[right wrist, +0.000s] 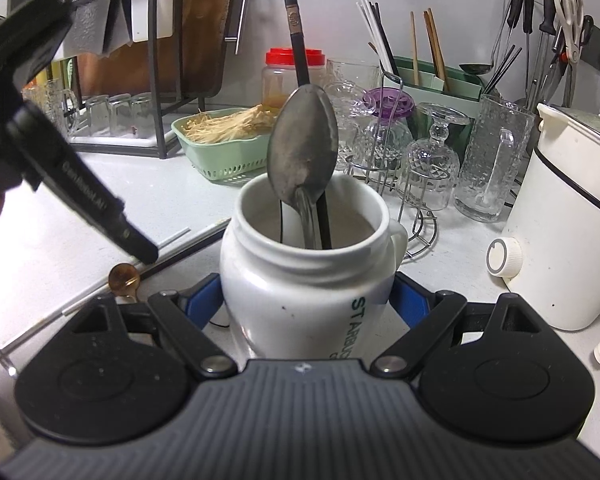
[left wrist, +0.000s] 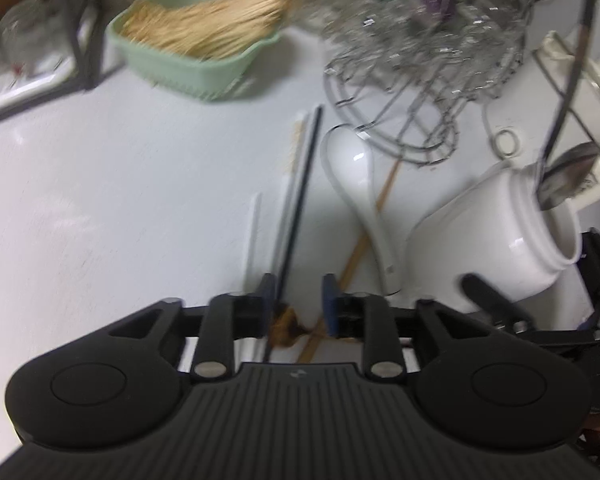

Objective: Organize utensils
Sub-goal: 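Close the left tool on the wooden spoon handle and lift it, then carry the wooden spoon over the mug held by the right tool and lower it in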

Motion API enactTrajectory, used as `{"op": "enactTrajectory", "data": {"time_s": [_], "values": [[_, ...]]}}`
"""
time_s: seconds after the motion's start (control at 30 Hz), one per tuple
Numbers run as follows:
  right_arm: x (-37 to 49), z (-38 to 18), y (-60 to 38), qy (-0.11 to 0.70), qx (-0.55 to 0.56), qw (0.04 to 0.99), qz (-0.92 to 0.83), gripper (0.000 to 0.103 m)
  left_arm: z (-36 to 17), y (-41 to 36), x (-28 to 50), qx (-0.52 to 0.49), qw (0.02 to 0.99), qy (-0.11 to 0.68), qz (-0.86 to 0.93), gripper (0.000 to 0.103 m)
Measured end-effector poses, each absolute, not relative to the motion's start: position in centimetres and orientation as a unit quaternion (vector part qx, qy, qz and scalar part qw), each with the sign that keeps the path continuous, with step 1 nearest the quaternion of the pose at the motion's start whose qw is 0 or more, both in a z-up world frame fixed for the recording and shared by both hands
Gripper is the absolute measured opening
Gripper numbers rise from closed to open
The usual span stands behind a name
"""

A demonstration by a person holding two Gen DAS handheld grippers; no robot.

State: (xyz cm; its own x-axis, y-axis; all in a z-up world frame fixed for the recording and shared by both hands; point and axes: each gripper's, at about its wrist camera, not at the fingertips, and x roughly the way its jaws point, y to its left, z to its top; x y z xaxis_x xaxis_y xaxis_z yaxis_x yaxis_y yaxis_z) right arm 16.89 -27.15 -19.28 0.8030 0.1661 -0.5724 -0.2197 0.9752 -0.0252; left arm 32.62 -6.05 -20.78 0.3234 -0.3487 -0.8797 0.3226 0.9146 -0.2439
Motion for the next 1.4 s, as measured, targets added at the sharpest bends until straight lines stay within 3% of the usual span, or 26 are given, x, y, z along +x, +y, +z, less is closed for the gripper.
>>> {"op": "enactTrajectory", "data": {"time_s": [0.33,0.6,0.67,0.83,1.4], "values": [[16.8,-19.3,-27.1,0.297,-0.042,0.949,0.096,0.091,-22.4,-3.5,32.7,-0.047,0.805,0.562,-0.183,0.037],[16.9,-19.2,-27.1,0.298,-0.043,0.949,0.098,0.091,-22.3,-4.6,32.4,-0.017,0.807,0.559,-0.188,0.037],[16.8,-19.2,-27.1,0.297,-0.043,0.949,0.098,0.091,-22.3,-5.0,32.4,-0.005,0.806,0.560,-0.191,0.033],[16.8,-19.2,-27.1,0.297,-0.043,0.949,0.099,0.091,-22.3,-5.7,32.4,0.020,0.809,0.553,-0.199,0.009],[16.9,-19.1,-26.9,0.301,-0.051,0.947,0.099,0.091,-15.4,-8.3,30.6,0.054,0.843,0.482,-0.232,0.003]]}}
